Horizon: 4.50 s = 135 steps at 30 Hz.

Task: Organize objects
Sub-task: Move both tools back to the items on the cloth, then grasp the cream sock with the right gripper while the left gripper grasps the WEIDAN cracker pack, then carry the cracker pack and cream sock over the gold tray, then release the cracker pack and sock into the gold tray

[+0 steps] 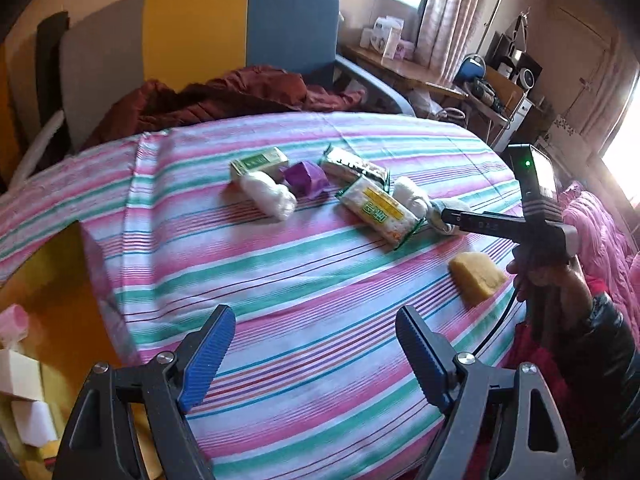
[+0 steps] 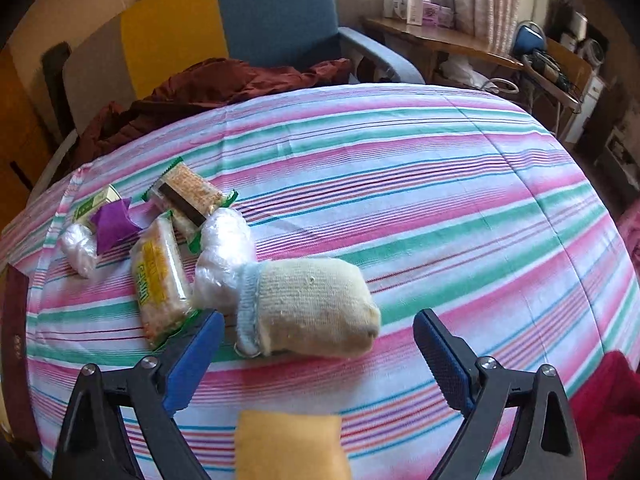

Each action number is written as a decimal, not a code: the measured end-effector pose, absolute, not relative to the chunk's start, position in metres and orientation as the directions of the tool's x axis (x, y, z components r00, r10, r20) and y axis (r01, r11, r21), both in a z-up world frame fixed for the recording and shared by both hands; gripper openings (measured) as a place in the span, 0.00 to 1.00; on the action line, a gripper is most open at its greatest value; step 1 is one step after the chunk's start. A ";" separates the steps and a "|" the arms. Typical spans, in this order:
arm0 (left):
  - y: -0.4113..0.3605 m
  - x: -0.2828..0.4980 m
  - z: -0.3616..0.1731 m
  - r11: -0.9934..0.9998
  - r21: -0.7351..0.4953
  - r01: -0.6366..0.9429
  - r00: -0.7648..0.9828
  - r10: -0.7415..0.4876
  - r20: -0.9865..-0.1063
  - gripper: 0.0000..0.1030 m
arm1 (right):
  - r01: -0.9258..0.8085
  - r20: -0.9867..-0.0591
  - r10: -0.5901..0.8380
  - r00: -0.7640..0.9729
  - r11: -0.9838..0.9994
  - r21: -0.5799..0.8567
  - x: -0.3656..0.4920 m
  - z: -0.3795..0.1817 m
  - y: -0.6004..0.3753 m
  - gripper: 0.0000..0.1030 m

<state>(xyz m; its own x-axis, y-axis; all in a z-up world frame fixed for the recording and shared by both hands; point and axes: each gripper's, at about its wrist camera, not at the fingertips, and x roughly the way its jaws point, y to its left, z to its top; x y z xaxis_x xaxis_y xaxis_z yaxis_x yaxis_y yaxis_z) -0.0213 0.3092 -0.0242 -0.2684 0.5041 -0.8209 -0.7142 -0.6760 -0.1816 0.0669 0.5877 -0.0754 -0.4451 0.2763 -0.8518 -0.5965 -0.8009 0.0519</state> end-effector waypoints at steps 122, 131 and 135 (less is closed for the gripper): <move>0.027 -0.072 -0.016 -0.941 -0.244 -0.234 -0.606 0.338 -0.721 0.46 | 0.242 -0.733 -0.321 -0.600 -0.946 0.216 -0.040 -0.010 0.210 0.62; 0.037 -0.101 -0.013 -0.930 -0.243 -0.275 -0.600 0.364 -0.713 0.46 | 0.275 -0.763 -0.305 -0.570 -0.946 0.173 -0.063 -0.025 0.177 0.62; 0.050 -0.123 -0.016 -0.925 -0.219 -0.309 -0.580 0.366 -0.728 0.47 | 0.271 -0.770 -0.292 -0.568 -0.949 0.160 -0.071 -0.029 0.173 0.62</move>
<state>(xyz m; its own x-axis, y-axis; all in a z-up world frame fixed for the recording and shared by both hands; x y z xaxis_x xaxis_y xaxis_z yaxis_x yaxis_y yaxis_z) -0.1232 0.0496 -0.0158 -0.5797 0.3662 -0.7279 -0.3095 -0.9253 -0.2190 -0.0708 0.1732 -0.0289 -0.5682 -0.2916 -0.7695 0.2708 -0.9493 0.1598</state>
